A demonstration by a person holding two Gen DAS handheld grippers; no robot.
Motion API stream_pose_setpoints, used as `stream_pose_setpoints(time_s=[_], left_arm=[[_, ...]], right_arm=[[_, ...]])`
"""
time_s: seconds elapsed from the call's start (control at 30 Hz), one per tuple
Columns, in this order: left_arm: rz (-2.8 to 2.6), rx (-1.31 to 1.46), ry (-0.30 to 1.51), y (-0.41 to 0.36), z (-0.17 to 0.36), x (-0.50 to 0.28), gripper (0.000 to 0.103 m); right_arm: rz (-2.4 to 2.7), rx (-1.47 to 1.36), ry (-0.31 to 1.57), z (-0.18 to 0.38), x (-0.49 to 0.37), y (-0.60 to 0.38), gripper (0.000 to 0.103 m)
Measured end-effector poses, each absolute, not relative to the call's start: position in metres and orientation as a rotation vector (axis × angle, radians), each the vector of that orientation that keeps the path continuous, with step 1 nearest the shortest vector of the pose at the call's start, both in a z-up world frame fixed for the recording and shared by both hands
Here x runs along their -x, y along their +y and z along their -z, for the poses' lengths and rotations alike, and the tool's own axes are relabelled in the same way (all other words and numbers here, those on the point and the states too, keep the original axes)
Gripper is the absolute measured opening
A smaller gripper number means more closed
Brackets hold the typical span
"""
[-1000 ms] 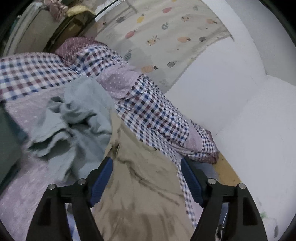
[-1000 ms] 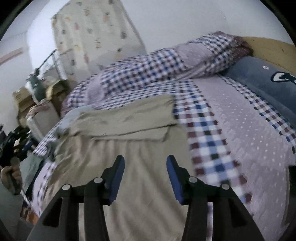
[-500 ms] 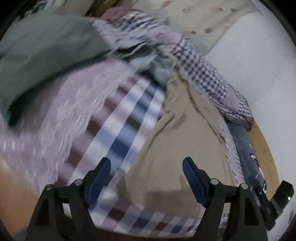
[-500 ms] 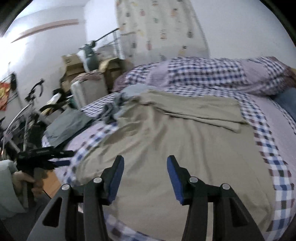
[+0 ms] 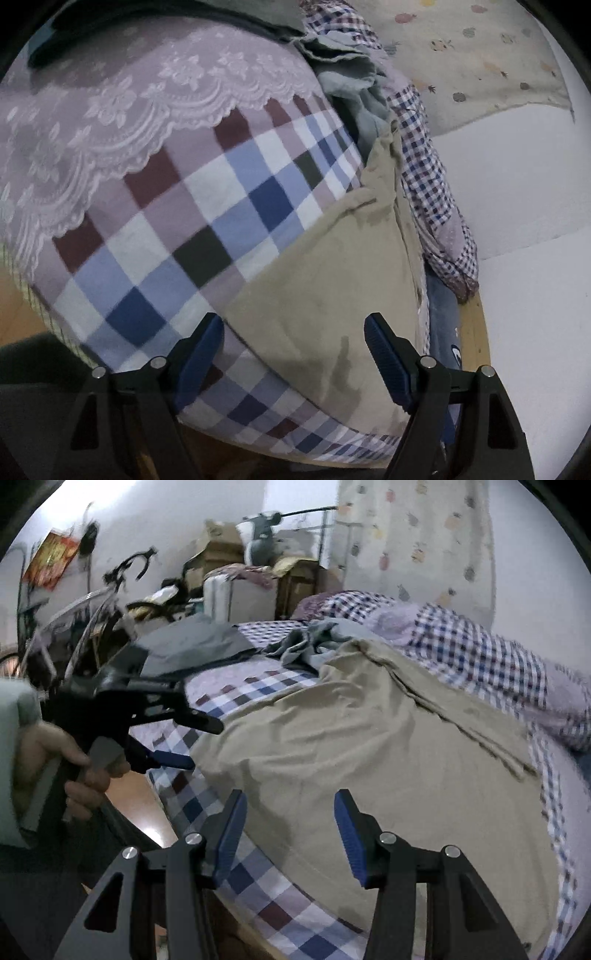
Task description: Fold clothes
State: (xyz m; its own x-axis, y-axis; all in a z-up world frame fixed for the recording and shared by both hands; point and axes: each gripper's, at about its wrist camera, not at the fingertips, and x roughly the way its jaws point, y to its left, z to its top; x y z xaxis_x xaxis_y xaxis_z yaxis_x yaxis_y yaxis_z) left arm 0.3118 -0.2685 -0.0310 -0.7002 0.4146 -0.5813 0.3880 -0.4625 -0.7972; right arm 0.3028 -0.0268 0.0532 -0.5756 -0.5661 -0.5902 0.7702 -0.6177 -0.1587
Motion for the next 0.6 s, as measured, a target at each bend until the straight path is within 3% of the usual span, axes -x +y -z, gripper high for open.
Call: stream_pose_setpoints(time_s=[0.3, 0.6], left_arm=[[-2.321, 0.914, -1.599, -0.27, 0.006, -0.305, 0.083], [-2.268, 0.816, -1.627, -0.287, -0.004, -0.313, 0.083]], right_arm=[[2.141, -0.479, 0.787, -0.018, -0.322, -0.078, 0.06], [2.12, -0.319, 1.017, 0.019, -0.319, -0.129, 0.061]])
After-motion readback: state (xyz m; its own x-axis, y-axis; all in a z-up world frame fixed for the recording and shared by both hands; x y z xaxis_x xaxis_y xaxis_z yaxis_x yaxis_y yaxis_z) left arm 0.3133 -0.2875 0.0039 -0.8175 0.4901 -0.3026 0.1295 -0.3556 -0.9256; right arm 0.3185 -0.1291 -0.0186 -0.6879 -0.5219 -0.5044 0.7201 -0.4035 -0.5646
